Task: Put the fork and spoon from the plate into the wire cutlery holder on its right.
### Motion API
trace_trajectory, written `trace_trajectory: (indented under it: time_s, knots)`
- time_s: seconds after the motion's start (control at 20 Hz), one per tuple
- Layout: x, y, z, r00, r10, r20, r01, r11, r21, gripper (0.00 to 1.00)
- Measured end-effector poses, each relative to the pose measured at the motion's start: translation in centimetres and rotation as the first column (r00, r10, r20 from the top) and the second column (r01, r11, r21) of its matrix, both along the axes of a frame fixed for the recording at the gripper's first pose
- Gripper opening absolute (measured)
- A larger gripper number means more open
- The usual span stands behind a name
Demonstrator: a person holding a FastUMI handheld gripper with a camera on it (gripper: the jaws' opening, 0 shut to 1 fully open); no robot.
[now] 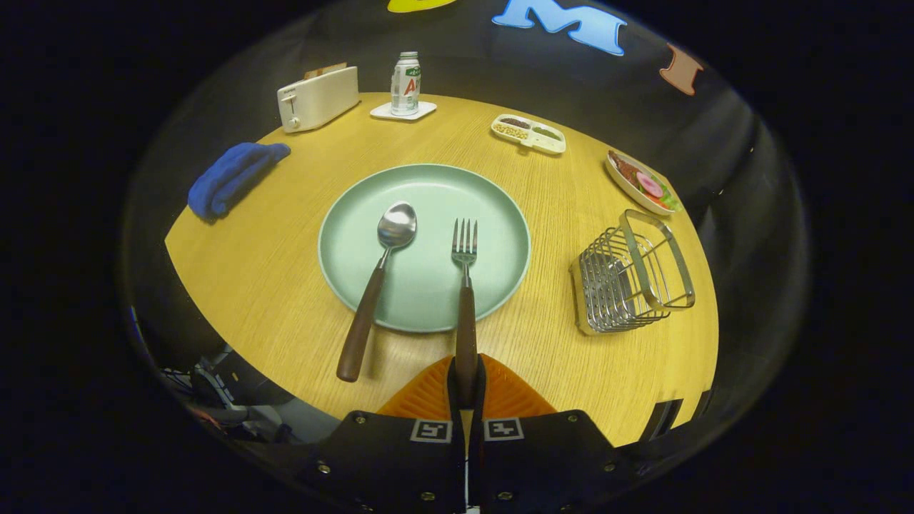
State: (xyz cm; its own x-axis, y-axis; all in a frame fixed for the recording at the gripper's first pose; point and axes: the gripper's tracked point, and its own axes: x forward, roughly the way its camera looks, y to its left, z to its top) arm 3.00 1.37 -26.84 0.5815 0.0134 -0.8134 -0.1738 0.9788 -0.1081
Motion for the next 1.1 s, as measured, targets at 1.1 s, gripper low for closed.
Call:
trace_trajectory:
  time_s: [1.1]
  knots:
    - [-5.2, -13.0, 15.0, 0.977, 0.001, -0.212, -0.007, 1.000, -0.026, 0.02]
